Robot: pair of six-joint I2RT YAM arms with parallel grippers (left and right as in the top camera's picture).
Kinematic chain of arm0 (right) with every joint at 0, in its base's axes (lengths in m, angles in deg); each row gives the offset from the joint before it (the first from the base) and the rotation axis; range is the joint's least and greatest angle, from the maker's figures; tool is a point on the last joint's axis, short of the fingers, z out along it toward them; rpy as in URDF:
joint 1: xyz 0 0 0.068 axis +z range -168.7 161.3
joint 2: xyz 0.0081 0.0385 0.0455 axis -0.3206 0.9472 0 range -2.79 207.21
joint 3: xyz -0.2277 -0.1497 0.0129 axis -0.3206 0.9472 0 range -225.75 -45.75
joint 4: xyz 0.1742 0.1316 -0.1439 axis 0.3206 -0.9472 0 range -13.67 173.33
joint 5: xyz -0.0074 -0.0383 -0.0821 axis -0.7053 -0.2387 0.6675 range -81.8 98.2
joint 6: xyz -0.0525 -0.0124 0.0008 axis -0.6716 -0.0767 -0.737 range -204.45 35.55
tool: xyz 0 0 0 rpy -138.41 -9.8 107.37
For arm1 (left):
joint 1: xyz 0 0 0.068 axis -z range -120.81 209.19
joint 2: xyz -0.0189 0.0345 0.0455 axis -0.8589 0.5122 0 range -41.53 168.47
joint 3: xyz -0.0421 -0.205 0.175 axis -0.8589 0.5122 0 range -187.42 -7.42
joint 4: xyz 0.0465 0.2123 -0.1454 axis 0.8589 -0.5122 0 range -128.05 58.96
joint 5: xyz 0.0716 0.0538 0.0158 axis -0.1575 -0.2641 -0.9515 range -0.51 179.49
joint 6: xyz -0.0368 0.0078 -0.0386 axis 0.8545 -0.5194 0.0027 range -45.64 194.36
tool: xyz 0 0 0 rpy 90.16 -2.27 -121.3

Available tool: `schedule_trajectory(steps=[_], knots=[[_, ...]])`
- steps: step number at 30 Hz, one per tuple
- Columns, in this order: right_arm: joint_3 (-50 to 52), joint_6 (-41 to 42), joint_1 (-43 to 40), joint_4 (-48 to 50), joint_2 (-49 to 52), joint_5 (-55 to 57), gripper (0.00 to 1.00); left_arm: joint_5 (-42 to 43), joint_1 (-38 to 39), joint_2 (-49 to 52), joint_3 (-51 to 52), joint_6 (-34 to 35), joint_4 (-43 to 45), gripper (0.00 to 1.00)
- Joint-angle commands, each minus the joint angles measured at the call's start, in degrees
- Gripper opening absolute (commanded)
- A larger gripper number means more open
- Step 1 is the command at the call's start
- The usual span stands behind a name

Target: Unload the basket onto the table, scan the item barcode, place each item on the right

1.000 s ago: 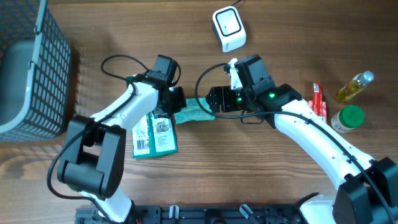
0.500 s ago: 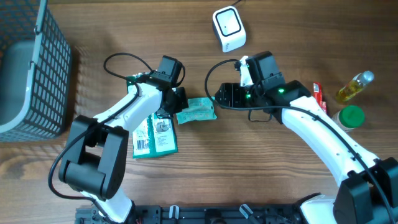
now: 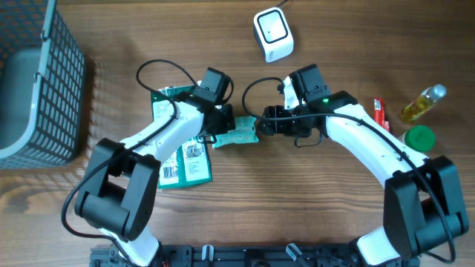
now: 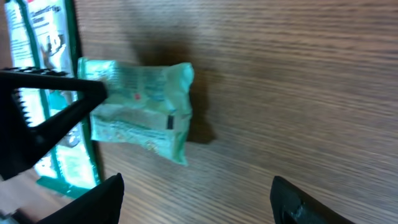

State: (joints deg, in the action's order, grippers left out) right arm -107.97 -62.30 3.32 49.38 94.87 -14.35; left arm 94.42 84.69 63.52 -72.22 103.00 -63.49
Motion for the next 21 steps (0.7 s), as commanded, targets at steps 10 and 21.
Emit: schedule_trajectory(steps=[10,21], knots=[[0.0,-1.1,-0.2,2.1,1.5,-3.2,0.76,-2.9,-4.4,0.7,-3.7,0.6,-2.8,0.04],[0.0,-1.1,-0.1,5.7,2.3,-2.8,0.77,-3.1,-5.0,0.9,-2.3,0.6,-5.2,0.04]])
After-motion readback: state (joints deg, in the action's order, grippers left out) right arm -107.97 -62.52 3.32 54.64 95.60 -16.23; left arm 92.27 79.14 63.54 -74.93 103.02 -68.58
